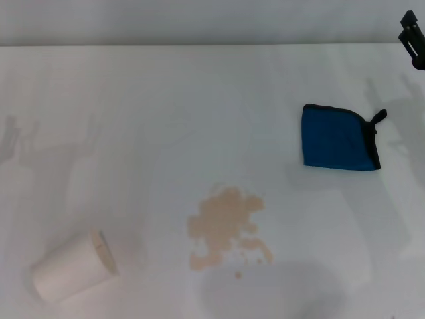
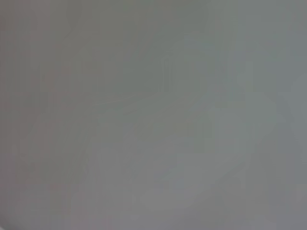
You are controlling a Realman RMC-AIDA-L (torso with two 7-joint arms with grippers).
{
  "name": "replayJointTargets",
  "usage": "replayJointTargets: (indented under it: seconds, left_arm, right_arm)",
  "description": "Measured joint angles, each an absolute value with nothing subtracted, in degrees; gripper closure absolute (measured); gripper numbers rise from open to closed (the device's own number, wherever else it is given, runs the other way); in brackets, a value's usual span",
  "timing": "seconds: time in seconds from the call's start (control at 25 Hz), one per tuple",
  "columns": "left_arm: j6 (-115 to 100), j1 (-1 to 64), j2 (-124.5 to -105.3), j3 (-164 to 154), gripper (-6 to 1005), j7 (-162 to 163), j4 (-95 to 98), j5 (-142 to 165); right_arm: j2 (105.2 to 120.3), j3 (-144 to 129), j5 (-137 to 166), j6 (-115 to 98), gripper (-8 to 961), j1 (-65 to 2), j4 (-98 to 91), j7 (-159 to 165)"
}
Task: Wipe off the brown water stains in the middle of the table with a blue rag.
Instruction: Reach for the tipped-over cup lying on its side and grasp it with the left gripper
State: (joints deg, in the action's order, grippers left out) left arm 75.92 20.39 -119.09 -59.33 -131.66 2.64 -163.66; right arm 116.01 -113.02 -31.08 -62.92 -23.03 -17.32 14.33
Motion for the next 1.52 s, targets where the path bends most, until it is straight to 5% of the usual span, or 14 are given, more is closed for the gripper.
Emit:
replayJointTargets:
  seconds: [1.12,1.36,1.52]
  left_arm:
    - [74.4,19.4,-118.91,-59.4,137,-137.7,3.5,-163.6]
    - [70.7,19.6,-118.01,-59.8,138,-124.5,9.4,-161.2]
    - [66.8,19.8,-115.67,-59.9,138,-109.4,14.5,-152.3]
  right_arm:
    - [116.19,-113.0,-31.2,-62.9,157,-22.8,-17.5,14.3]
    - [116.19,-113.0,-31.2,-62.9,157,-23.1,-17.7,14.3]
    - [116.20,-113.0,-31.5,-62.9,157,-23.1,-17.7,14.3]
